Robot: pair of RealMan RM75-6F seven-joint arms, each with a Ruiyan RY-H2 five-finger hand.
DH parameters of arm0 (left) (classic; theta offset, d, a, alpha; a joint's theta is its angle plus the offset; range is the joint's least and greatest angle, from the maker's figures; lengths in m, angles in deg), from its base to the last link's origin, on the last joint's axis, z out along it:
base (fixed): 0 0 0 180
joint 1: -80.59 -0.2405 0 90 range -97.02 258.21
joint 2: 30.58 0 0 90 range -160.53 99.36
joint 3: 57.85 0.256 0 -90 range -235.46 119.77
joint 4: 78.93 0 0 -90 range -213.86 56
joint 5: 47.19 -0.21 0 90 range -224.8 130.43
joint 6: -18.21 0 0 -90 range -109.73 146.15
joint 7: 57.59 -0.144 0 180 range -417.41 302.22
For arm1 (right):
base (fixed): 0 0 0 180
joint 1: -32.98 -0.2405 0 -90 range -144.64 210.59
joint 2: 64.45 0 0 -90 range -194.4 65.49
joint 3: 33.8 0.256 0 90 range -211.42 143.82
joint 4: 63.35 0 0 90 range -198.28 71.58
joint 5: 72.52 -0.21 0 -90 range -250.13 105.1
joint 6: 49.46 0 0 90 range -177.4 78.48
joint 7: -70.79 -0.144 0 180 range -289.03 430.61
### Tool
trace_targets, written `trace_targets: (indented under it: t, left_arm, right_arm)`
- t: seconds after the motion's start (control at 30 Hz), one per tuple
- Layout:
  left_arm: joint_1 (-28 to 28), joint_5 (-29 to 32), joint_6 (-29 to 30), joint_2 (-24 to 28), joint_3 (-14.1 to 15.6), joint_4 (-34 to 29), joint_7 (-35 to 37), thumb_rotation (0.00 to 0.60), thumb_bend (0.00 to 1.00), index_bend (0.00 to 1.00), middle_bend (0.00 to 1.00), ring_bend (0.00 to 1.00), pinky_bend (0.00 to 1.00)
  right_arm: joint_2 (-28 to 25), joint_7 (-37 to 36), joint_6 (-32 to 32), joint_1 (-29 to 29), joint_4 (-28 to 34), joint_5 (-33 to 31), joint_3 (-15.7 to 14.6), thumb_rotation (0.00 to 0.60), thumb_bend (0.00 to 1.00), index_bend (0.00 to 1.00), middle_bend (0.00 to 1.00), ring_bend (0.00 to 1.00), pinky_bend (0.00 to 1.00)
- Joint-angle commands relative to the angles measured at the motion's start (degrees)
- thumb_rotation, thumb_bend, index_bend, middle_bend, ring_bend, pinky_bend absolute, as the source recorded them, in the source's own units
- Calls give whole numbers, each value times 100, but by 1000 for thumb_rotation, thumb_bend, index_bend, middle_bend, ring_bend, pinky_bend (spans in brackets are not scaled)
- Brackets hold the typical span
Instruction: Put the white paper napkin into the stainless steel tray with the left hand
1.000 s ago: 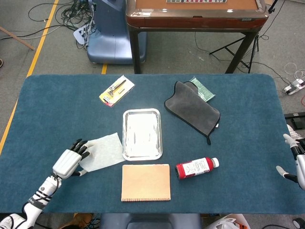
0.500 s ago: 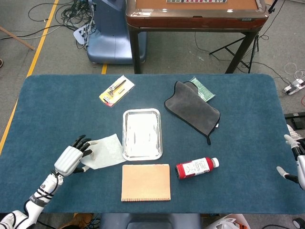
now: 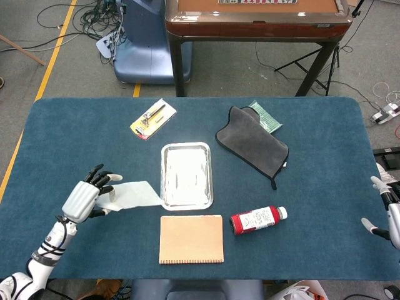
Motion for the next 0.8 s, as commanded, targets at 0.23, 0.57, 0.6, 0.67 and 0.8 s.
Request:
trace_targets:
  t: [0.23, 0.57, 0.6, 0.67, 0.8]
  left_arm:
    - [247, 171, -31, 144, -394, -469, -149, 600, 312, 682, 328, 215, 67]
    - [785, 475, -558, -25, -841, -1294, -1354, 600, 311, 669, 330, 216, 67]
    - [826, 503, -609, -94, -850, -1316, -1498, 600, 311, 668, 330, 216, 67]
    - [917, 571, -726, -294, -857, -1314, -1825, 600, 311, 665, 330, 216, 67]
    - [1097, 779, -961, -767, -894, -1219, -2294, 600, 311, 657, 330, 214, 67]
  right_arm:
    - [4, -24, -26, 16, 0, 34, -11, 600, 134, 136, 258, 160, 212]
    - [-12, -51, -63, 35, 9, 79, -24, 600, 134, 135, 258, 160, 212]
    - [-9, -62, -66, 44, 3, 72, -27, 600, 134, 135, 258, 160, 212]
    - [-1, -93, -73, 66, -20, 58, -38, 600, 134, 136, 258, 160, 212]
    - [5, -140, -75, 91, -60, 44, -49, 600, 134, 136, 258, 160, 212]
